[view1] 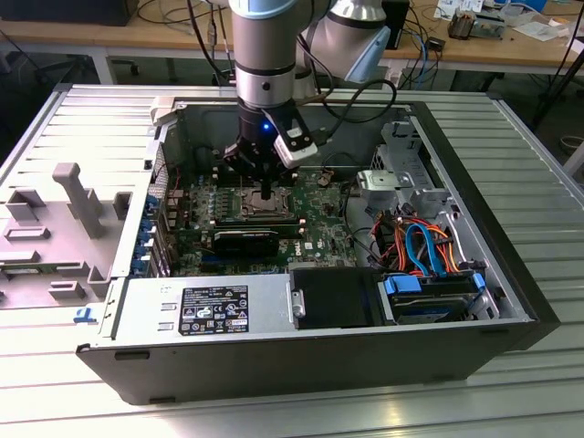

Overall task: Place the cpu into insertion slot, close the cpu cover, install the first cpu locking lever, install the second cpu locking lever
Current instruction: 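Install the first cpu locking lever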

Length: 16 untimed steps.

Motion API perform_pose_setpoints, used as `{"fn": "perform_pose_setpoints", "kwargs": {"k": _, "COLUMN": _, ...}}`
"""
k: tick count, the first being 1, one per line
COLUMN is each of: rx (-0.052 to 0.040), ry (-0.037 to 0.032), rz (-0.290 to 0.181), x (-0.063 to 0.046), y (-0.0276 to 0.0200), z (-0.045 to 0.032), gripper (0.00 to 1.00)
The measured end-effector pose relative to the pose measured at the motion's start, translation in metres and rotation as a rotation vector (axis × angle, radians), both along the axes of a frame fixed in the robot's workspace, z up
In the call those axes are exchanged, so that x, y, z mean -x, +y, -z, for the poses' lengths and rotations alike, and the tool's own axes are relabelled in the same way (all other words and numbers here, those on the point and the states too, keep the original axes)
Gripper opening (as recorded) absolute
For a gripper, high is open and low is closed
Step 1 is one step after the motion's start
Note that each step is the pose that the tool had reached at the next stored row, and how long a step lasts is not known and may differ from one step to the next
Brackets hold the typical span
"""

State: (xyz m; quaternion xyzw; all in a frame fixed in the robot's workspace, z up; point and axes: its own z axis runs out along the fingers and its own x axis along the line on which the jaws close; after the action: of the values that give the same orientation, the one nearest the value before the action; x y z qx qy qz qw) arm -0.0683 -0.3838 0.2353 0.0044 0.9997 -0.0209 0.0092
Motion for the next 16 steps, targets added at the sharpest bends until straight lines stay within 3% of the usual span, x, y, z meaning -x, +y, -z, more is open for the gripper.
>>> {"fn": "perform_pose_setpoints", "kwargs": {"k": 16, "rx": -0.0001, "ry": -0.0001, "rz": 0.0, "x": 0.0029, "y": 0.0, "z": -0.0003, "gripper": 0.11}}
